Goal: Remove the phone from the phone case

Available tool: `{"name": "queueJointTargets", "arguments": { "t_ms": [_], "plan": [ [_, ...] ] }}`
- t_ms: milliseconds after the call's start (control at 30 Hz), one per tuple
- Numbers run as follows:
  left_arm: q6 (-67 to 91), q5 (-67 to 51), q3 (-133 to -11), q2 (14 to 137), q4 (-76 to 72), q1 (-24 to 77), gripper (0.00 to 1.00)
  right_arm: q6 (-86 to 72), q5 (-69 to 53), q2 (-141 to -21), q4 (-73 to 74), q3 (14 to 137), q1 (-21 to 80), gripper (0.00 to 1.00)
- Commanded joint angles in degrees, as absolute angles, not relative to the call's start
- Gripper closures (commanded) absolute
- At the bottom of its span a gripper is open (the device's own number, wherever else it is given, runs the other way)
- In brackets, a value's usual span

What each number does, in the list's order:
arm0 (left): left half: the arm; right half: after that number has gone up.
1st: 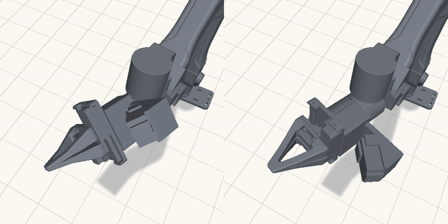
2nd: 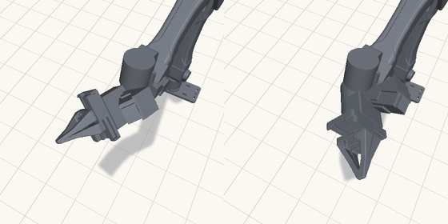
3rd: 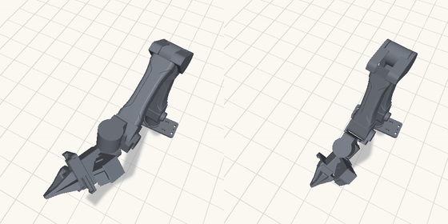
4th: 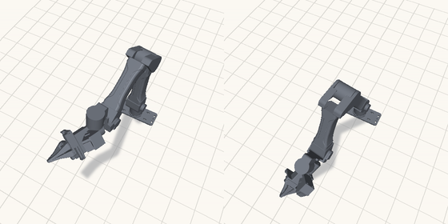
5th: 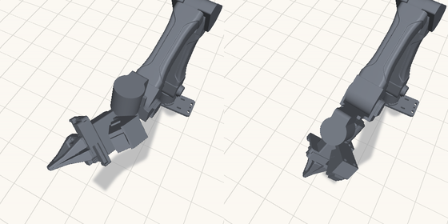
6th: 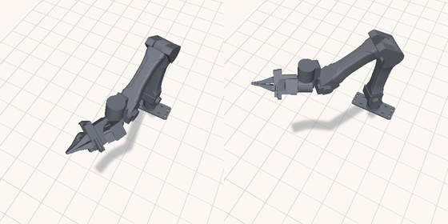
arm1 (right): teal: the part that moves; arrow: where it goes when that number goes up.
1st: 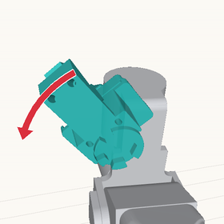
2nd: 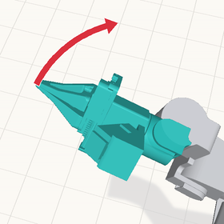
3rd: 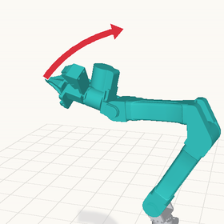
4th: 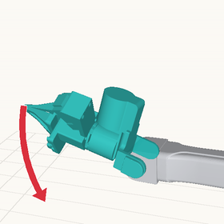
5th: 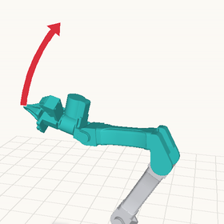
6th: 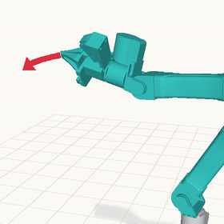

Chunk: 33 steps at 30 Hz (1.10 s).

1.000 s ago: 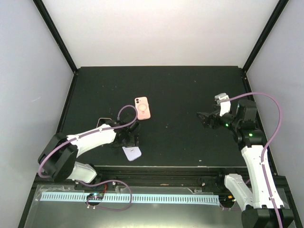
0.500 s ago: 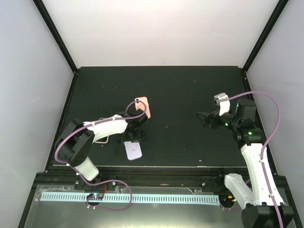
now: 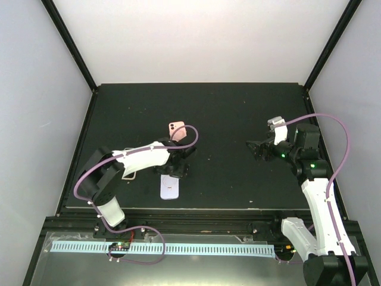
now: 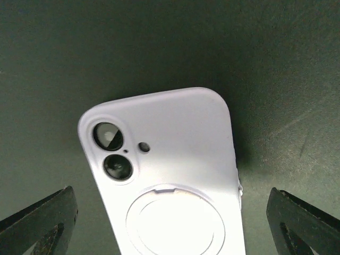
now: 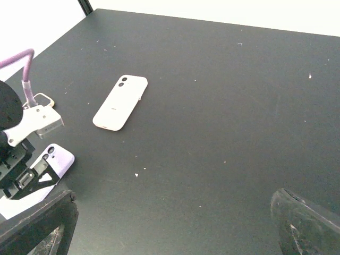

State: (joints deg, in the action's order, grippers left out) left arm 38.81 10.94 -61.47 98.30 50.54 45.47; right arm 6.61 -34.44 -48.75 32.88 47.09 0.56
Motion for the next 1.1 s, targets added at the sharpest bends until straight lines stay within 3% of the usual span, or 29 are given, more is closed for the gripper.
{"name": "queueJointTargets", "arguments": {
  "t_ms": [0, 233, 1067],
  "plan": [
    [39.9, 13.9, -62.1, 94.6, 53.3, 45.0, 0.01, 7.4, -34.0, -48.6, 32.9, 47.4, 0.9, 0.00],
    [39.6, 7.2, -62.1, 97.4, 49.8, 43.1, 0.01, 7.6, -34.1, -48.1, 33.2, 47.4, 0.8, 0.00],
    [36.8, 2.0, -58.5, 98.1, 47.7, 39.4, 0.03, 7.8, -33.8, -48.4, 33.3, 47.4, 0.9, 0.00]
  ]
}}
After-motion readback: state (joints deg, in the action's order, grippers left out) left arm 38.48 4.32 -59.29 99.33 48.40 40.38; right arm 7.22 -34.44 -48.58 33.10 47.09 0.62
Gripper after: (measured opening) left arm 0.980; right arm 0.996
